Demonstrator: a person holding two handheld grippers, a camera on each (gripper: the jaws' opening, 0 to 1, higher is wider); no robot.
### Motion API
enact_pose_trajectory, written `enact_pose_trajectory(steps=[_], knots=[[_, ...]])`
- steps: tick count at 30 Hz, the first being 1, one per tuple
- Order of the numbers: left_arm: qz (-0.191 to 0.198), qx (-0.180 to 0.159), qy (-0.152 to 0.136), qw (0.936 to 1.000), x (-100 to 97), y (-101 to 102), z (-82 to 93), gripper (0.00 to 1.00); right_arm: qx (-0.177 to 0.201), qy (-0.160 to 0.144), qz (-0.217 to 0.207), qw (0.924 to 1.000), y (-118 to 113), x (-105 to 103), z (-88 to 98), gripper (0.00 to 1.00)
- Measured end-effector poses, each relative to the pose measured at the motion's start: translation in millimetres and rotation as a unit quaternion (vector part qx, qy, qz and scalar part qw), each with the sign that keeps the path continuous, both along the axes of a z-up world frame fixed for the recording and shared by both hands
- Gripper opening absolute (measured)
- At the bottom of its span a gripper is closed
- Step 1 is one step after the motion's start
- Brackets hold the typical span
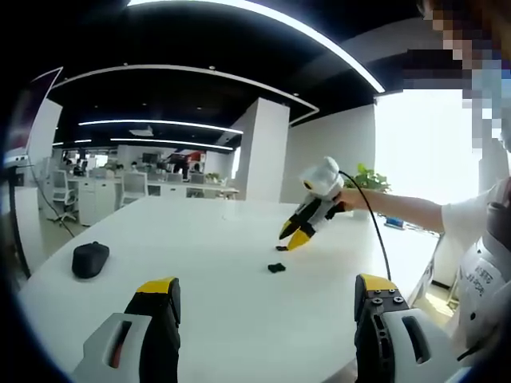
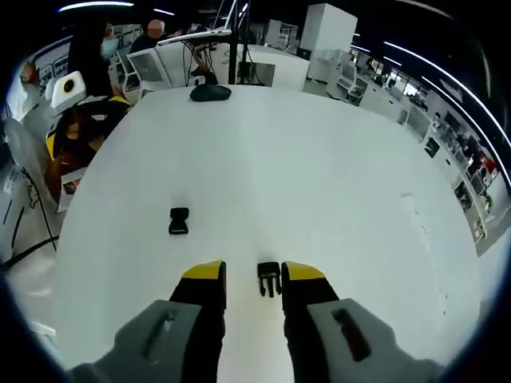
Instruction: Snap the two parts of the plastic buckle together until the buckle closes and remains connected.
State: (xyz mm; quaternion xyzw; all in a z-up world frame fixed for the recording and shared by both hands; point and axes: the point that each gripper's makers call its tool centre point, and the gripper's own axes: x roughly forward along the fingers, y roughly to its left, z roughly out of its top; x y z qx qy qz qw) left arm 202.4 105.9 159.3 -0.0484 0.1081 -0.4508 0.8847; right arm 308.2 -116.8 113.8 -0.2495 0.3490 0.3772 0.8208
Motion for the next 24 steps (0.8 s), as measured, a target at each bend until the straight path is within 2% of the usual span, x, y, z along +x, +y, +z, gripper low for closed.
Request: enact_pose_trajectory(steps=[15,22,24], knots=[[-0.002,0.003,0.0,1.0,0.6,-1,-0.4,0.91,0.071,-0.011,-0.005,0.9974,18,-7,5.7,0.27],[-0.004,0.005,0.003,1.0,1.8,-1,-2.1,0.91,0.117,-0.019,-0.009,0.9929,33,-8,11.3,0.27],[-0.004,0.004,0.003,1.0,1.7,-1,-2.3,0.91,0.141,-0.024,-0.017,0.9895,38,-8,14.6,0.26]])
